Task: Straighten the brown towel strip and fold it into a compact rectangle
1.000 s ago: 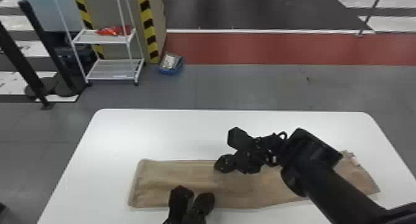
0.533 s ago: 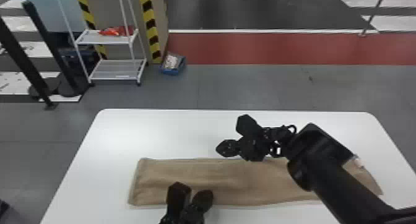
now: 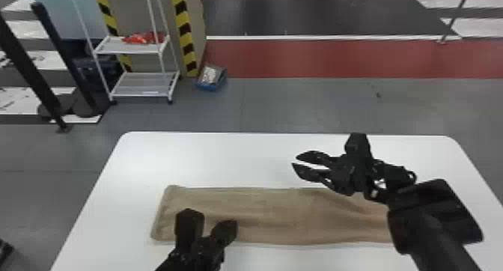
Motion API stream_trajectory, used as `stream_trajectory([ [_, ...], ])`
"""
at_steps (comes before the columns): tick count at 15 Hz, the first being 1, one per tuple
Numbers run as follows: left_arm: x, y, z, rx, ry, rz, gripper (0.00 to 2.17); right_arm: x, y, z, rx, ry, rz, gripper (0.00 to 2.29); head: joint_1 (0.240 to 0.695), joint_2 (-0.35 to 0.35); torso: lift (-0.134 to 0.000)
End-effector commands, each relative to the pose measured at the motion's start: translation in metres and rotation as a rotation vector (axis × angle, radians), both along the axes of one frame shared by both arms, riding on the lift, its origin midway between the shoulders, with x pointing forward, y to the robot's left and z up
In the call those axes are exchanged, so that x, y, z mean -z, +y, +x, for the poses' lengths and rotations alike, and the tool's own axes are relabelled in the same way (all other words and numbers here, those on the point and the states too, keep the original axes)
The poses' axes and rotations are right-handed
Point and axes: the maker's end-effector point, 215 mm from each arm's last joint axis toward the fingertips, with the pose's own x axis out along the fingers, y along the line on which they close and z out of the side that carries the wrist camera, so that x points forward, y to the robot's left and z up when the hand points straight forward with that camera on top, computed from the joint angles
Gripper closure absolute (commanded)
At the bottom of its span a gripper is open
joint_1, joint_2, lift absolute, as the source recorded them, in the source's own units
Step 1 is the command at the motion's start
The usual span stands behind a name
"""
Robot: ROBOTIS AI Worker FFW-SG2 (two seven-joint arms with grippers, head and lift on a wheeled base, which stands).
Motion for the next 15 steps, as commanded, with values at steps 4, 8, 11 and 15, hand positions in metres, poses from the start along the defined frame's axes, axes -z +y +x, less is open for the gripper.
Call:
stream_trajectory([
  [4,-0.032,0.038,0.015,-0.054,-0.045,-0.045,1.71,0.016,-0.126,-0.039,0.221,0.001,0.027,0.0,0.695,-0.045,0.0],
  [8,-0.038,0.092,0.054,-0.141,-0.088,-0.044,1.71,0.011,-0.184,-0.088,0.282,-0.137,0.039,0.1,0.695,-0.107,0.0],
  [11,-0.042,0.091,0.073,-0.107,-0.12,-0.031,1.71,0.014,-0.202,-0.114,0.309,-0.218,0.028,0.1,0.695,-0.109,0.0],
  [15,-0.049,0.037,0.083,0.114,-0.14,-0.042,0.85,0.023,-0.22,-0.139,0.346,-0.246,0.032,0.11,0.695,-0.163,0.0],
])
